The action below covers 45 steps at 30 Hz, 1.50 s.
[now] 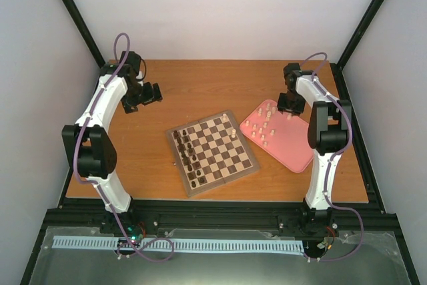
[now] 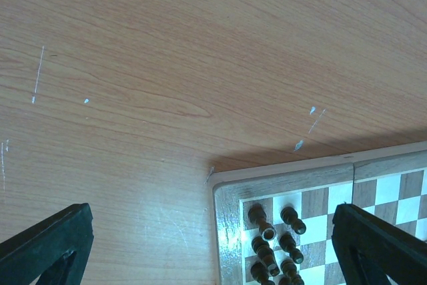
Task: Set up the chess pieces on the board
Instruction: Pick up the chess piece from the storage box.
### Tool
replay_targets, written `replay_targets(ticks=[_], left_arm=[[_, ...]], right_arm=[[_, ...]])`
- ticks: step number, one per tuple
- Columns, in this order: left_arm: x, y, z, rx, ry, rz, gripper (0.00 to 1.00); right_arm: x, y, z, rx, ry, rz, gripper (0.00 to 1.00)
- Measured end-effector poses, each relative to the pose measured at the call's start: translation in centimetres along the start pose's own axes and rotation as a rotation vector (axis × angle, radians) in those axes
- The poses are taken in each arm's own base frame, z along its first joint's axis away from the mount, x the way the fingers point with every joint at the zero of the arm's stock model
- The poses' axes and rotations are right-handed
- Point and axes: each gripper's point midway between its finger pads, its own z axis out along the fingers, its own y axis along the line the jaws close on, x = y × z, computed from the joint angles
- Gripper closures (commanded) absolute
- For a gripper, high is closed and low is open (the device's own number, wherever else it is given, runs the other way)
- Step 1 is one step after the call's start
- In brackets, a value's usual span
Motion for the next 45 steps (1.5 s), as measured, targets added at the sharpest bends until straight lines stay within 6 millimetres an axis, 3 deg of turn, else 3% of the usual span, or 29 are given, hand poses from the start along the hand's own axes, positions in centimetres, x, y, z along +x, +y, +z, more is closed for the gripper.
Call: replay_targets(ticks=[9, 16, 18, 27, 31, 35, 39, 42, 45], left_arm=[[0.1, 0.1, 0.5, -0.005, 0.012, -0.001, 0.0], [0.1, 0.1, 1.0, -0.01, 0.024, -0.003, 0.0], [0.1, 0.2, 1.0, -0.011, 0.025, -0.003, 0.0], [0.0, 0.1, 0.9, -0.01, 0.023, -0.002, 0.0], [0.0, 0.1, 0.9, -0.009, 0.022, -0.002, 0.0], [0.1, 0.0, 0.9, -0.004, 0.024, -0.002, 0.0], [0.1, -0.1, 0.9, 0.003, 0.024, -0.002, 0.0], [0.2, -0.1, 0.9, 0.007, 0.023, -0.002, 0.0], [0.5, 0.0, 0.6, 0.008, 0.022, -0.002, 0.0]], right_arm=[[0.0, -0.3, 0.8, 0.007, 0.017, 0.001, 0.64], [0.1, -0.5, 1.0, 0.011, 0.026, 0.0, 0.84], [0.1, -0.5, 1.0, 0.01, 0.026, 0.001, 0.96], [0.2, -0.6, 0.4, 0.007, 0.021, 0.013, 0.97], [0.7, -0.3, -2.4, -0.002, -0.01, -0.001, 0.97], [1.2, 2.9, -7.3, -0.039, -0.091, -0.078, 0.97], [2.7, 10.1, -11.5, -0.119, -0.172, -0.223, 0.97], [4.9, 15.1, -13.0, -0.183, -0.185, -0.324, 0.97], [6.7, 18.7, -12.8, -0.224, -0.166, -0.395, 0.97]])
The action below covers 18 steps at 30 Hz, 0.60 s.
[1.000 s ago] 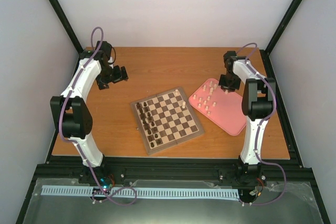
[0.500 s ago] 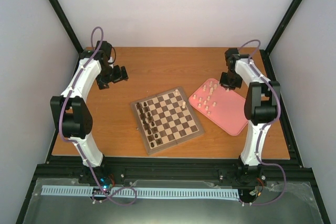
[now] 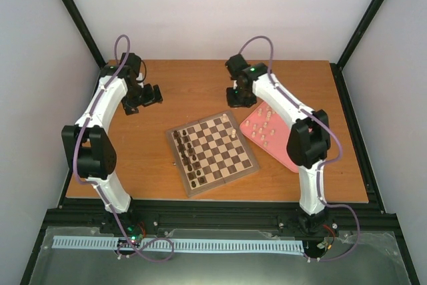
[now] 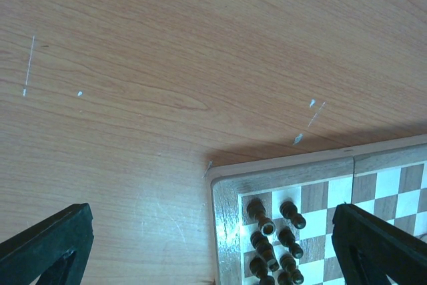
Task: Set up the chess pieces on the board
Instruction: Pick up the chess piece from the storage box, then place the chess piece on the chessboard.
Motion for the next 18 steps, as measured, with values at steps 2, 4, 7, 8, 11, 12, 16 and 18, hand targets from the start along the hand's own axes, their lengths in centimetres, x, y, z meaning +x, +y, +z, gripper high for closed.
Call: replay_targets(ticks=[2, 4, 7, 8, 11, 12, 16, 18], left_arm=[[0.1, 0.0, -0.3, 0.002, -0.006, 0.001, 0.0], [0.2, 0.1, -0.7, 0.005, -0.014, 0.002, 0.0], [0.5, 0.2, -1.1, 0.006, -0.021, 0.003, 0.0], [0.6, 0.2, -1.2, 0.006, -0.023, 0.003, 0.0], [1.0, 0.4, -1.3, 0.004, -0.022, 0.002, 0.0], [1.1, 0.5, -1.3, 0.003, -0.02, 0.002, 0.0], [1.2, 0.6, -1.4, -0.001, -0.021, 0.002, 0.0], [1.2, 0.6, -1.3, -0.003, -0.022, 0.002, 0.0]], right_arm=[[0.7, 1.7, 1.4, -0.015, 0.031, -0.031, 0.97], [1.8, 2.8, 2.8, -0.021, 0.071, -0.054, 0.97], [3.1, 3.6, 4.2, -0.03, 0.116, -0.069, 0.97], [3.5, 3.7, 4.5, -0.031, 0.131, -0.071, 0.97], [3.9, 3.8, 5.1, -0.036, 0.147, -0.075, 0.97], [3.9, 3.7, 5.2, -0.036, 0.149, -0.076, 0.97], [4.1, 3.5, 5.7, -0.034, 0.155, -0.079, 0.97], [4.3, 3.5, 6.1, -0.034, 0.157, -0.079, 0.97]])
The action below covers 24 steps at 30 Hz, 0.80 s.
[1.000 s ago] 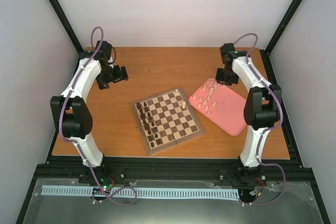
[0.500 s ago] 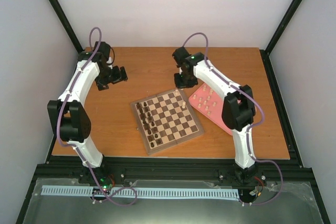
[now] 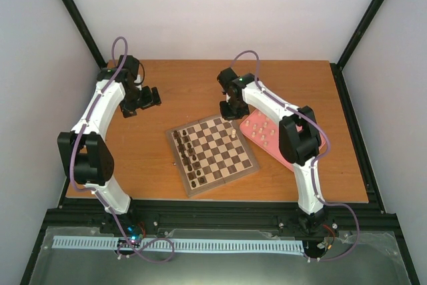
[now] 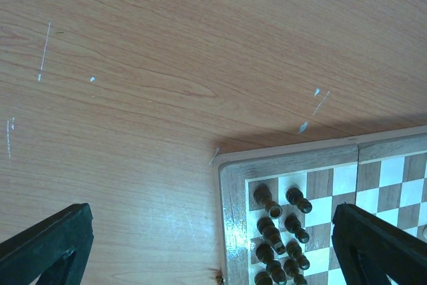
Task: Set up the chess pieces on the board
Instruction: Place the chess piece on the chessboard.
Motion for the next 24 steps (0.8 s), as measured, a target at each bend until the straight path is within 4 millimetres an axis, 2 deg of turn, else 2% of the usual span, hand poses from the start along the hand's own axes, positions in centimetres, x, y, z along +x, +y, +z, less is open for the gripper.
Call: replay_targets(ticks=[9, 24], left_arm=[[0.1, 0.2, 0.1, -0.007, 0.001, 0.0, 0.0], [0.1, 0.2, 0.2, -0.011, 0.003, -0.001, 0.0]], right_arm=[[0.1, -0.1, 2.2, 0.004, 0.012, 0.0, 0.97], [0.0, 0.0, 3.1, 0.0, 0.016, -0.007, 0.97]])
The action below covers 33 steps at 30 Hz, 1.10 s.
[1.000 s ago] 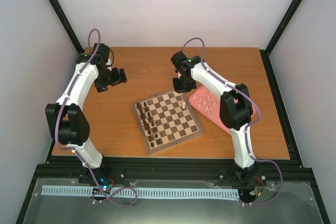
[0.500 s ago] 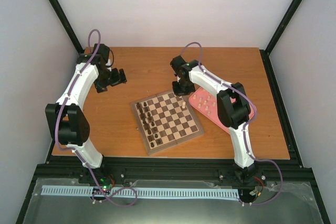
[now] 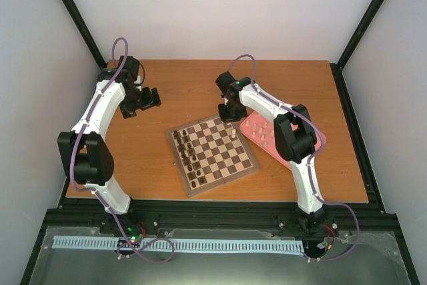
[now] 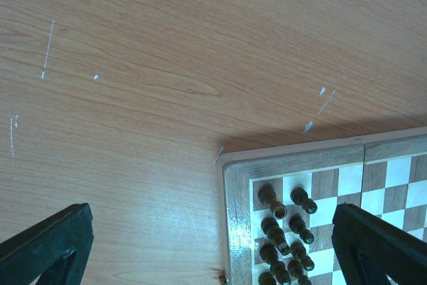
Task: Set up the chess pieces on the board
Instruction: Place the chess piece on the chessboard.
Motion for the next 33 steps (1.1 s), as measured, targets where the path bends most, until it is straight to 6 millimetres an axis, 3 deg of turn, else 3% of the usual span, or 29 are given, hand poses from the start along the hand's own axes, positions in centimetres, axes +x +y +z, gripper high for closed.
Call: replay_targets(ticks=[33], left_arm=[[0.4, 0.31, 0.51, -0.009, 0.012, -0.001, 0.0]], right_arm=[[0.4, 0.65, 0.06, -0.008, 0.018, -0.022, 0.97]])
